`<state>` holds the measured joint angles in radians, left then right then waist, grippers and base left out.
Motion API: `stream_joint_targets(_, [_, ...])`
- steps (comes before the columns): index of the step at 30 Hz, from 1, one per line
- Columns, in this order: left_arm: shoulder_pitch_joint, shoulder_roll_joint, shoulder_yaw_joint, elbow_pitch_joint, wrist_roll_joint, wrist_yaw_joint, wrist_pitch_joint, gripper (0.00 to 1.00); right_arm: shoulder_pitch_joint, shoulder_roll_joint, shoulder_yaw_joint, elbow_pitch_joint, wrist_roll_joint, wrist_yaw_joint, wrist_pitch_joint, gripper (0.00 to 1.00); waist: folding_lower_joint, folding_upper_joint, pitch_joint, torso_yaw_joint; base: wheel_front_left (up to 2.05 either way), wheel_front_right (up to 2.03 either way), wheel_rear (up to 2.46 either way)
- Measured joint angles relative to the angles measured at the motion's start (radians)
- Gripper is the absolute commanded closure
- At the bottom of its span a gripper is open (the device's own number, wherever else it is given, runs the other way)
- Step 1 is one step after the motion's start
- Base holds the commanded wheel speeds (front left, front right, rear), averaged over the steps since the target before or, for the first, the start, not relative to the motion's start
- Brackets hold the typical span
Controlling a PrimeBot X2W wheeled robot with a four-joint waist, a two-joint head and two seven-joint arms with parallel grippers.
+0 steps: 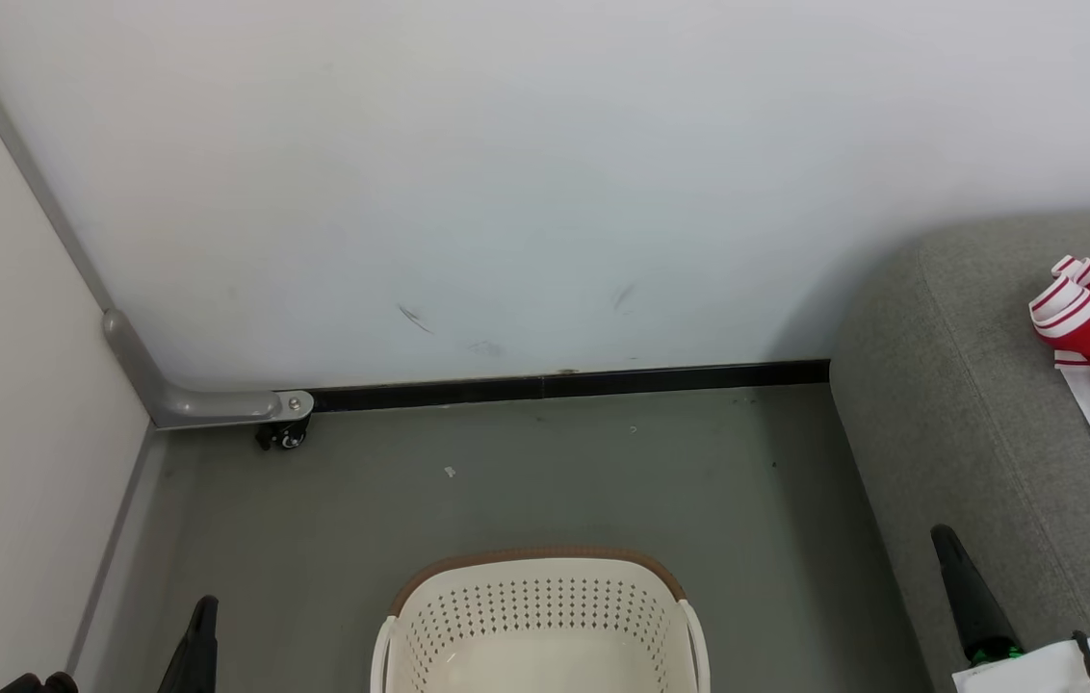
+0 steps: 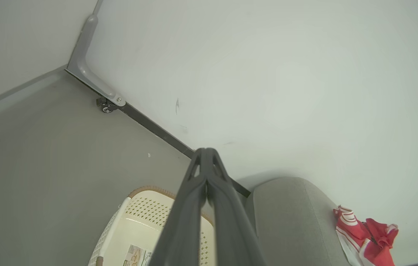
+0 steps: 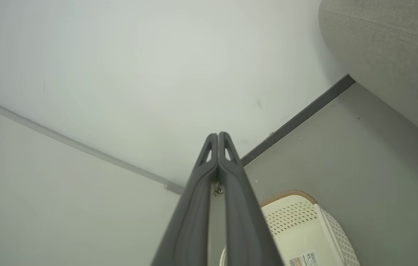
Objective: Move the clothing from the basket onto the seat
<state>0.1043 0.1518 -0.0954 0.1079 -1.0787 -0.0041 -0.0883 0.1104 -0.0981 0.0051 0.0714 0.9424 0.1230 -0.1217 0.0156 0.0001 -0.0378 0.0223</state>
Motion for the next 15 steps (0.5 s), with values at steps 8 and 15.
stream_joint_targets(8, [-0.022, -0.016, 0.021, 0.024, -0.086, -0.017, 0.026, 1.0, -0.019, -0.001, -0.004, 0.034, 0.12, 0.0, 0.021, 1.0, -0.0071, 0.0, 0.008, -0.004, 0.0, 0.0, 0.0])
stream_joint_targets(15, [-0.041, -0.025, 0.037, 0.045, -0.165, -0.026, 0.044, 1.0, -0.055, -0.003, -0.01, 0.06, 0.224, 0.0, 0.043, 1.0, -0.0121, 0.0, 0.017, -0.007, 0.0, 0.0, 0.0])
